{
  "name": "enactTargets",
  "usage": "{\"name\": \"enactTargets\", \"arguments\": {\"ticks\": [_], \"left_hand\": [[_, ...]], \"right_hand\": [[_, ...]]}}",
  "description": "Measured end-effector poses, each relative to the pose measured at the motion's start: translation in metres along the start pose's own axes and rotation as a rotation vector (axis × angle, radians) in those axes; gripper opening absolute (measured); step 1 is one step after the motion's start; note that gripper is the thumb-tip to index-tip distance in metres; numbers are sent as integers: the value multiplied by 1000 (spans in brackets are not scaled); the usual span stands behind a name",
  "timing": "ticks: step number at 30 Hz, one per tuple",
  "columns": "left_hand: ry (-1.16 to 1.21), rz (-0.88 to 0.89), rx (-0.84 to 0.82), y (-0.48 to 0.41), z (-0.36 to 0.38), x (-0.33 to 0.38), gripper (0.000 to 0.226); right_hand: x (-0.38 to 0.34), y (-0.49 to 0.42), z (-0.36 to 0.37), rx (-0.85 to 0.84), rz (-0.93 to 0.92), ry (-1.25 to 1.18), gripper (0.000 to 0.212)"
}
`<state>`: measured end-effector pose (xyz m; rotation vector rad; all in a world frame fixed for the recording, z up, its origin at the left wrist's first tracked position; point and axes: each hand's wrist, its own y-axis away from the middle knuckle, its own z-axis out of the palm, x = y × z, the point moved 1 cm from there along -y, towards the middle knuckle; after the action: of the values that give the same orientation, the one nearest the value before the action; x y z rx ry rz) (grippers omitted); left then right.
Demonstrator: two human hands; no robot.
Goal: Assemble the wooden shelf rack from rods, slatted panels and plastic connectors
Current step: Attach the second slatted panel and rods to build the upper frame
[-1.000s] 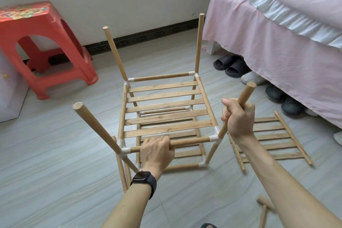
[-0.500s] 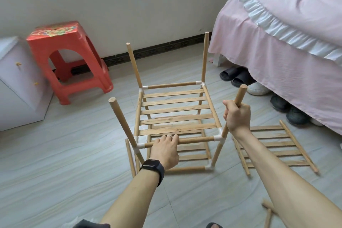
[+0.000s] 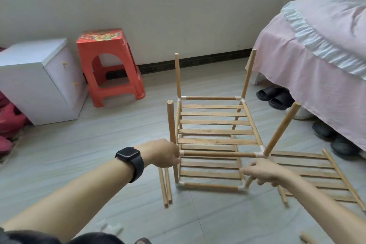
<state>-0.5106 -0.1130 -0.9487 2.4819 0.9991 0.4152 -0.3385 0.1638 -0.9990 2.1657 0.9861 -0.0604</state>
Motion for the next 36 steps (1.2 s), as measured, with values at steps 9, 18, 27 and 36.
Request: {"name": "enactTargets", "arguments": {"ticks": [9, 18, 27, 36], "left_hand": [[231, -207, -163, -19, 113, -94, 40], [558, -312, -150, -69, 229, -132, 51], [310, -375, -268, -90, 296, -159, 76], [540, -393, -298, -102, 273, -176, 63]], "right_hand": [[-107, -3, 74, -268, -367, 639, 43], [-160, -98, 208, -335, -316, 507, 51], [-180, -156, 310, -94, -285, 397, 41], [-201, -163, 324, -194, -172, 396, 38]]}}
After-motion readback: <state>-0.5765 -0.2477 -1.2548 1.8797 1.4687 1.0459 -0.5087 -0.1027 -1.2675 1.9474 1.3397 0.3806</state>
